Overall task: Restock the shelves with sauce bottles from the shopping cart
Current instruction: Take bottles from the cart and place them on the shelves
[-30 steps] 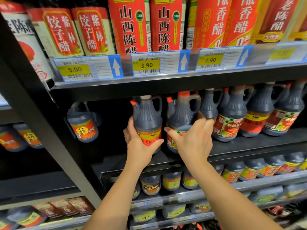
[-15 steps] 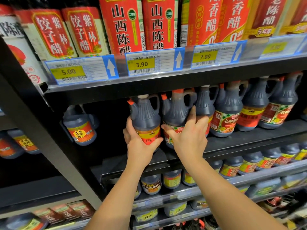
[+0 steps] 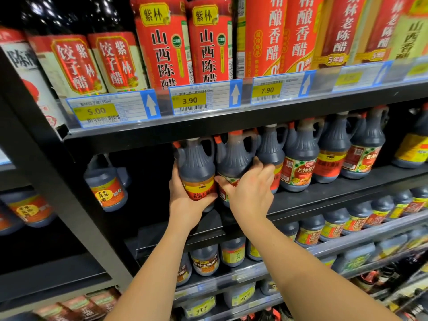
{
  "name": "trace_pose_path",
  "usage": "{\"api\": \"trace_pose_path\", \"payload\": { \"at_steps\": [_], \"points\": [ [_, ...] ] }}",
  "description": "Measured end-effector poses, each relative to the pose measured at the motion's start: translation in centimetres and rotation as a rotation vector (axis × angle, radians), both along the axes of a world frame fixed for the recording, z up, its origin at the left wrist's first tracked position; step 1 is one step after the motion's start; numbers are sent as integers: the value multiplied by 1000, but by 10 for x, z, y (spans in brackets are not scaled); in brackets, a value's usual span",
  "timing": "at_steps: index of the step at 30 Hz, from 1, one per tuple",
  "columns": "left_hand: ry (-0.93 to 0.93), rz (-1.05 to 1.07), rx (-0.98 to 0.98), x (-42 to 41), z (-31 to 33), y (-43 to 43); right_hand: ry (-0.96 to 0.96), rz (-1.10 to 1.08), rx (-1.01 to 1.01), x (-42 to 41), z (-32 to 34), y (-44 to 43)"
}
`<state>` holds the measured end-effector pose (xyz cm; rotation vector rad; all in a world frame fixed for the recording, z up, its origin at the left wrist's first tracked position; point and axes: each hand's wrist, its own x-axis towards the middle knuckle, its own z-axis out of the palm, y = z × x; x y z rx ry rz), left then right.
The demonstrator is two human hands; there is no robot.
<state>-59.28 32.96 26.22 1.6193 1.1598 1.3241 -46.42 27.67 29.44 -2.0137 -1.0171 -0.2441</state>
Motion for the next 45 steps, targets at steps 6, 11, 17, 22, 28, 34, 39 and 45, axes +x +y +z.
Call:
{"api": "trace_pose_path", "payload": {
  "at_steps": [6,11,17,22,28,34,39,45],
  "points": [
    [107,6,28,-5,-5,-15,30,101,-59,3,1,-11],
    [152,155,122,-7,-14,-65,43,262,9,20,-22,-57],
    [127,52,239,21,-24,-122,120,223,54,66,-52,-123],
    [155,-200,171,80,-35,-155,176,80,19,119,-79,-173],
    [281,-514,74,182,-69,-189,258,-160,-77,202,-130,-249],
    [503,-786,-40,303,-127,-236,518,-415,-263,300,-205,-348],
    [723,-937,-152,394,-183,-272,639,-505,-267,365,-272,-409],
    [992,-1050,-212,481,-258,-297,1020,-583,-572,423,-363,-453]
  ]
}}
